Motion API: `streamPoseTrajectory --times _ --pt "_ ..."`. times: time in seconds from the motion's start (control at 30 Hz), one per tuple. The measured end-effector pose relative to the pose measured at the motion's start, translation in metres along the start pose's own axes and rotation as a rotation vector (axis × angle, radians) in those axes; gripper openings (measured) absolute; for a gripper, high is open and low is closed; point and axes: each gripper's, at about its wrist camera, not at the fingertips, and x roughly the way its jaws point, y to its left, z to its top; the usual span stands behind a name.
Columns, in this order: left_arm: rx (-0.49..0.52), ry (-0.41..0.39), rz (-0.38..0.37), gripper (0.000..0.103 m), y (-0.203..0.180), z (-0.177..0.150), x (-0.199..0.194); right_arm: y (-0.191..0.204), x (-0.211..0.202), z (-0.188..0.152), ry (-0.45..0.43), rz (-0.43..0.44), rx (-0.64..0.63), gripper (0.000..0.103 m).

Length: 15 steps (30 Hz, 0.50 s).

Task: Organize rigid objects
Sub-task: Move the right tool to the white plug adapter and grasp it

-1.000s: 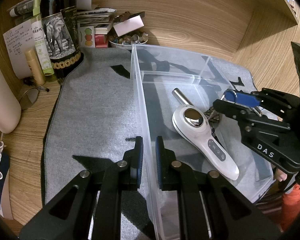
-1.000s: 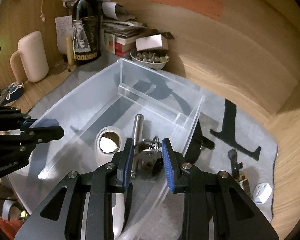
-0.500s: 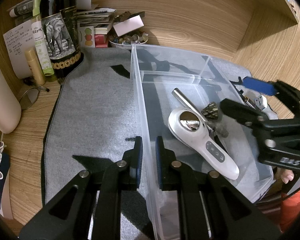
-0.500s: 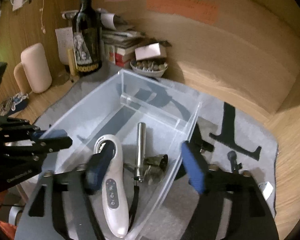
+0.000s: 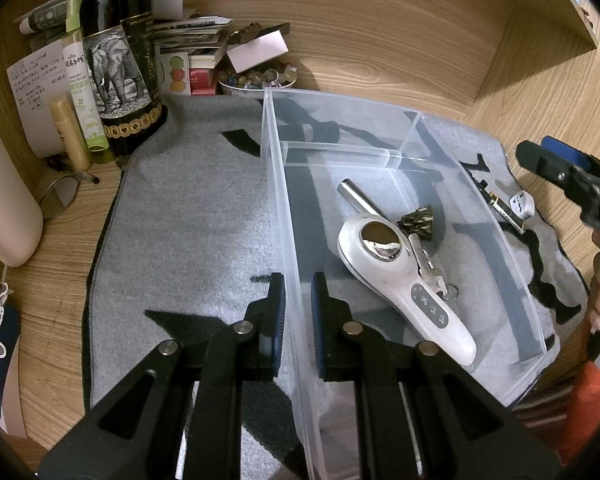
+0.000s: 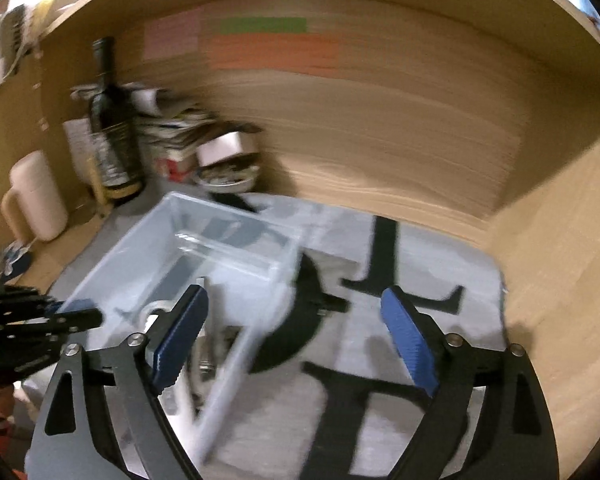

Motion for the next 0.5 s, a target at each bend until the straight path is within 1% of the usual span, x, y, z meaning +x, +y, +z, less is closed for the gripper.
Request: streamPoseTrajectory --times 0.17,0.23,0.5 --pt "0.0 0.0 0.0 0.011 0.0 0.0 0.0 -0.035 0.001 -0.006 0.017 -0.071 0.082 0.087" --pt "0.0 0.0 0.0 0.011 0.0 0.0 0.0 -0.051 0.003 -0.011 0.027 -0.115 0.11 0.087" --pt "0.001 0.0 0.001 0.011 0.0 0.0 0.0 -0.104 0.01 -0.027 0.066 -0.243 0.203 0.087"
